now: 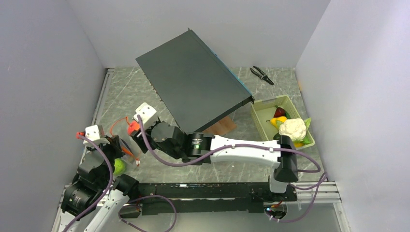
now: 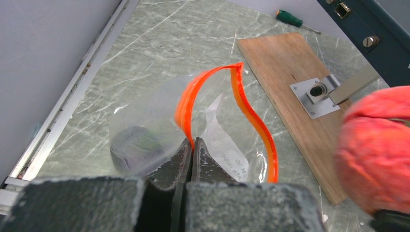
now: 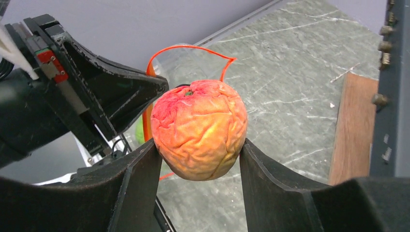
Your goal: Place the food in the zip-top bag and seal the zipper
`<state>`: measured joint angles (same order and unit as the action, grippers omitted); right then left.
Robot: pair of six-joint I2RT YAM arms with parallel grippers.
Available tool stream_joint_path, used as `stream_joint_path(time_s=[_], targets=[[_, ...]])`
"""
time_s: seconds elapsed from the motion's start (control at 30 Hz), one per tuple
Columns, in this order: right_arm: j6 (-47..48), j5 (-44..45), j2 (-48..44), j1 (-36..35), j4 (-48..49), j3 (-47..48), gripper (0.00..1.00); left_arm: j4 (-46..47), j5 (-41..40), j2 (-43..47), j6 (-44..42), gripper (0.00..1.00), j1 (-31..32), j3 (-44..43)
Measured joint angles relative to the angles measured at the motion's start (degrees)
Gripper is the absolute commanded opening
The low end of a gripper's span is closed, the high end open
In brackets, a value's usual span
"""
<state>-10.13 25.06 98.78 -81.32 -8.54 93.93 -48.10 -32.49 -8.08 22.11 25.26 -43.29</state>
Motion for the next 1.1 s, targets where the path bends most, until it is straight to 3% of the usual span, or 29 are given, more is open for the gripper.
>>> stream_joint_path(time_s=[0.33, 0.57, 0.8, 1.1], targets=[[-0.8, -3.2, 8.6, 2.7, -1.1, 5.0, 0.21, -0.4, -1.0, 0.9, 0.2, 0.00, 0.6, 0.0], [-2.1, -5.6, 13.7, 3.7, -2.6, 7.8, 0.58, -0.6, -1.4, 0.9, 0.3, 0.00, 0.8, 0.0], [-3.2, -6.6, 14.7, 3.6, -4.4, 9.2, 0.81, -0.7, -1.5, 0.9, 0.3, 0.00, 0.9, 0.0], [-3.5, -6.0, 14.3, 3.6, -5.4, 9.3, 0.84, -0.7, -1.5, 0.9, 0.3, 0.00, 1.0, 0.0]])
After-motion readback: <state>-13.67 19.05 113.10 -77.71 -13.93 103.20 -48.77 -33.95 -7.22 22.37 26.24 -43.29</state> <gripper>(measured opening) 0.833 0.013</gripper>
